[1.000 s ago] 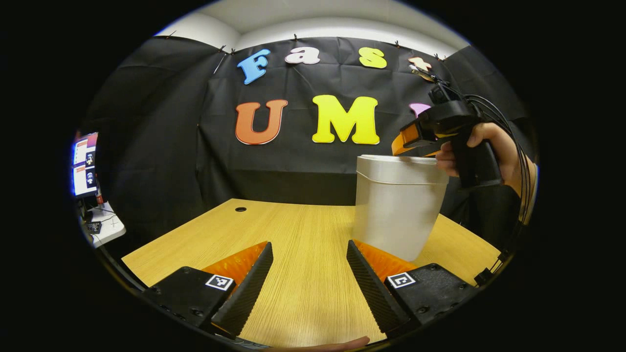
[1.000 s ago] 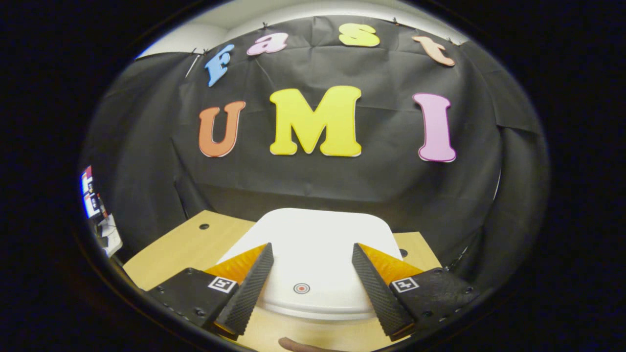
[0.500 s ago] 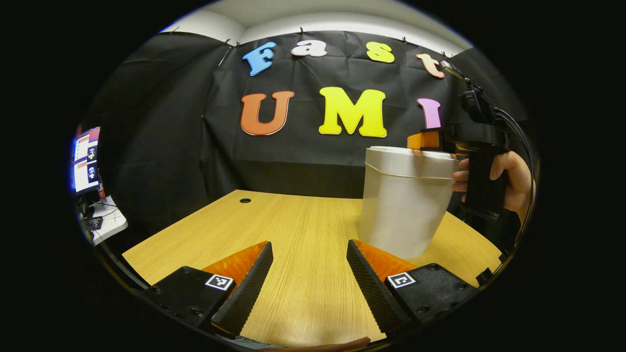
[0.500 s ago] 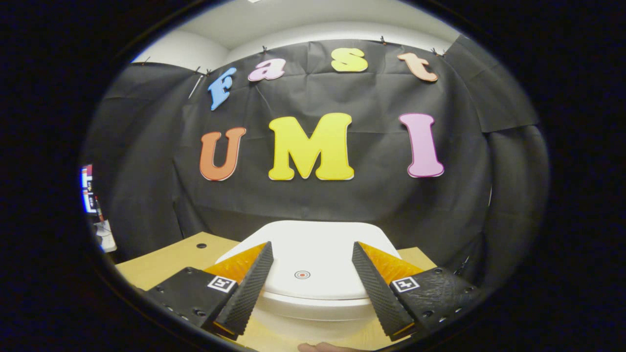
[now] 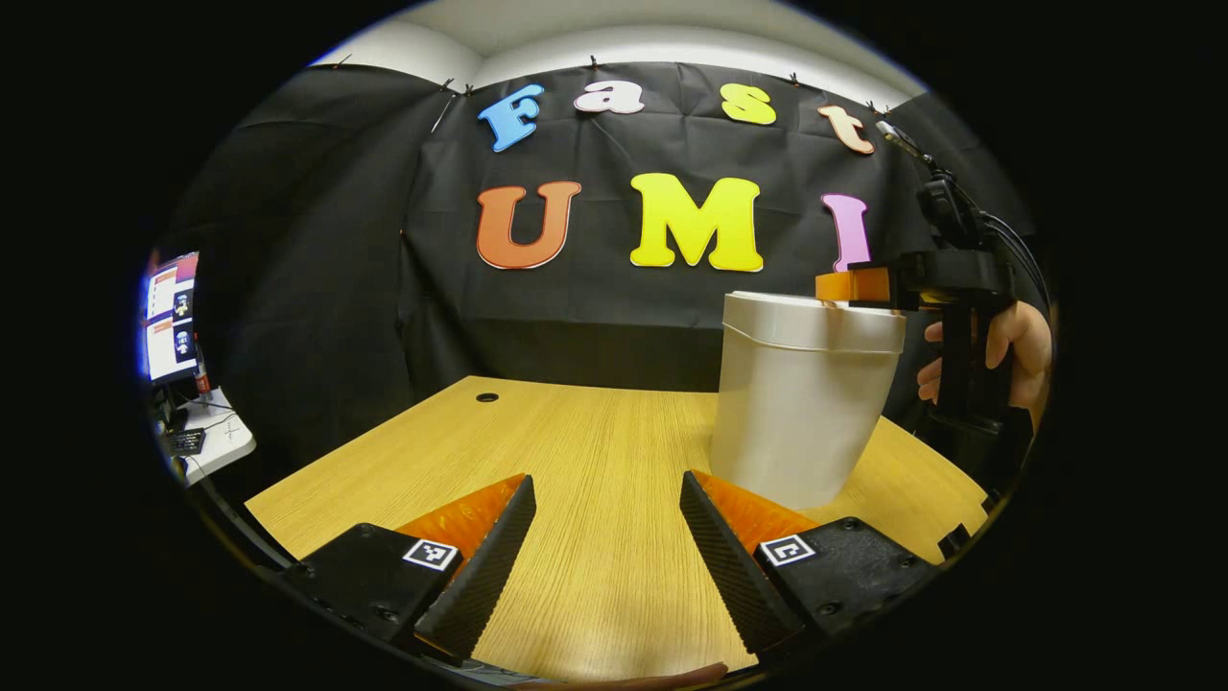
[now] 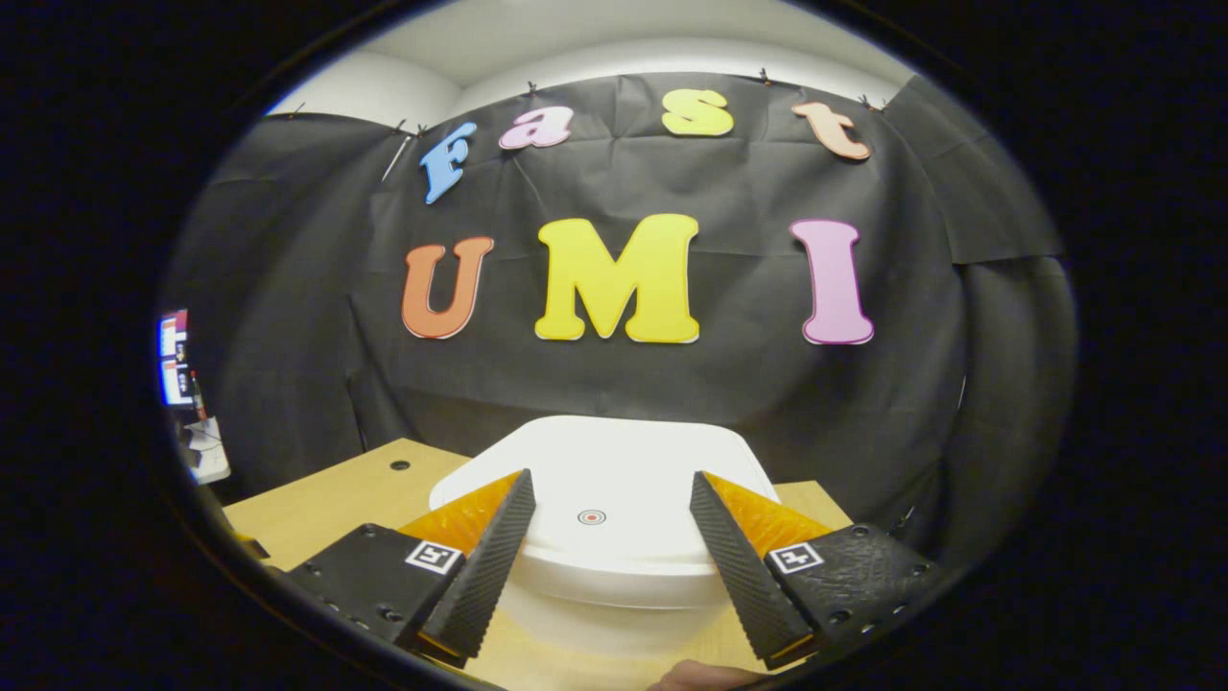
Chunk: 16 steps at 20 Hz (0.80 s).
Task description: Press the lid of the desktop garbage bin to open it, pick up the crumpled paper on the desktop and throw it into the bin, then pick up the pop can on the desktop and drop it into the bin, and finally close the garbage bin lid.
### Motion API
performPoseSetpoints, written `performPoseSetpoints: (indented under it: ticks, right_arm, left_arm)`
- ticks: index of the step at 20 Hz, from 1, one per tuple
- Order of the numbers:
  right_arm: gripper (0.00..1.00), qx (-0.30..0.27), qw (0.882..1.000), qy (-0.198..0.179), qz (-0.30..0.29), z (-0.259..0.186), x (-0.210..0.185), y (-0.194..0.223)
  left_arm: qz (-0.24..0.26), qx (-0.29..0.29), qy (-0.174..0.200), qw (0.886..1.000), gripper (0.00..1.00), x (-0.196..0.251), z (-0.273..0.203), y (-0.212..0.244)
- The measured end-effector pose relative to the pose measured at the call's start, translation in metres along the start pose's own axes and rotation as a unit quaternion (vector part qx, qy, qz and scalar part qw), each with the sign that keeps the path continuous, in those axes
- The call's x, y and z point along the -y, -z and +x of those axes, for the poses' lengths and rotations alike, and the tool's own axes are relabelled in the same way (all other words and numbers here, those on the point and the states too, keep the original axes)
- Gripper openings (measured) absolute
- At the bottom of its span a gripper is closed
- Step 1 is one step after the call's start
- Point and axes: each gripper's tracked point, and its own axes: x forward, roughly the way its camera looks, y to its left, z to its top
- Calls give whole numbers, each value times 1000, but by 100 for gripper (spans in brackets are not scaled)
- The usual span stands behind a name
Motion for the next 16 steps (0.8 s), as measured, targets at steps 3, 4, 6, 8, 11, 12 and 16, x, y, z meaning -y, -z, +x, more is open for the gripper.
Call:
performPoseSetpoints:
  ticks: [3, 4, 6, 8, 11, 12, 16]
  right_arm:
    - [100, 14, 1000, -1, 6, 0, 0, 0]
    - [100, 20, 1000, 0, 14, 1, 1, 2]
    - [100, 49, 999, 16, 11, -2, 2, 2]
    - [100, 72, 997, 34, 14, -3, 1, -2]
    - [99, 109, 993, 43, 23, -5, 0, -6]
    - [99, 113, 992, 43, 20, -8, 0, -4]
    - [98, 112, 992, 46, 21, -34, 6, 2]
  left_arm:
    - [2, 2, 1, 1000, 98, 0, -1, -1]
    - [1, 1, 0, 1000, 98, 0, -1, 0]
    - [0, -1, 0, 1000, 98, 1, -1, 0]
    - [-1, -1, 1, 1000, 98, 2, -1, 0]
    - [2, 4, 1, 1000, 98, 4, -2, -3]
    - [4, 7, 3, 1000, 98, 4, -2, -4]
    - [7, 24, 11, 1000, 98, 9, -5, -11]
